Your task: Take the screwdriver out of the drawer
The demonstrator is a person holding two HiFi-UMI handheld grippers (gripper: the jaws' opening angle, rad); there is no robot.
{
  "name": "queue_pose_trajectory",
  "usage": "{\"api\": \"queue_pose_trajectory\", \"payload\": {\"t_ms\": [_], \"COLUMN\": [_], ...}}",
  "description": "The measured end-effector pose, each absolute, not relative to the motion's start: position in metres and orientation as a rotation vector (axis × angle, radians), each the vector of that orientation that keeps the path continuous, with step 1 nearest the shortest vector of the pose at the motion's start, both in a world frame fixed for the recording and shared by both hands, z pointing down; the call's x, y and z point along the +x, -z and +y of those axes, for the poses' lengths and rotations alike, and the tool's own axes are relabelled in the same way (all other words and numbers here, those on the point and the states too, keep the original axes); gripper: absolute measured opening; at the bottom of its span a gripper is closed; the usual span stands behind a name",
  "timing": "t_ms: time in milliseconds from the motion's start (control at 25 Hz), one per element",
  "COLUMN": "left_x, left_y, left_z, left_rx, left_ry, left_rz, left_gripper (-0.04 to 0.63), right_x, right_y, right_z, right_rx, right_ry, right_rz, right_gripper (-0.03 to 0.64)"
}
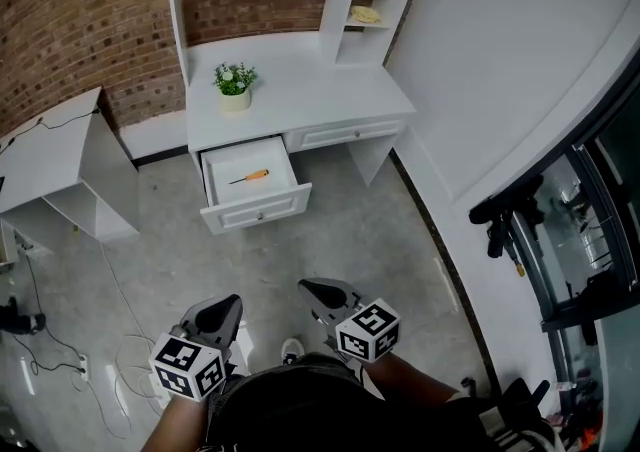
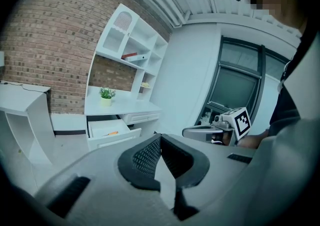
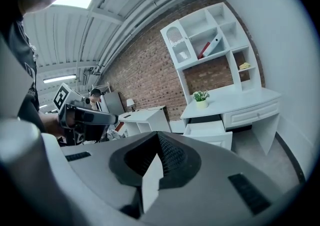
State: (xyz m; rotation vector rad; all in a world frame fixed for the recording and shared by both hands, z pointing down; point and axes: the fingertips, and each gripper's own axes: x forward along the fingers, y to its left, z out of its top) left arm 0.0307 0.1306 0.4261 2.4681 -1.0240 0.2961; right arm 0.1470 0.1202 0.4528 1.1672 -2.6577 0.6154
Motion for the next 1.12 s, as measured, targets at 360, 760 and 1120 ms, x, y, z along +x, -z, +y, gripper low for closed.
{"api": "queue_pose_trajectory", "payload": {"t_ms": [360, 760, 1120], "left_x": [0.058, 0.050, 0.048], "left_y": [-0.433, -0.437, -0.443], "left_z": [0.111, 0.103, 0.073], "left_rx": [2.466, 2.435, 2.450], "left_ry": [-0.317, -0.310, -0.300], "left_rz": [-1.037, -1.067, -1.049], "left_gripper": [0.018, 0.018, 0.018], "right_x": [0.181, 0.185, 0.184], "right_y": [-0.469, -0.468, -0.478], "right_z": [0.105, 0.093, 0.074], "right_rx": [1.172, 1.158, 1.188], "right_ry": [-0.647, -0.633, -0.642], "right_rz": [-2.642, -2.633, -2.614], "right_gripper": [0.005, 0.005, 0.005]}}
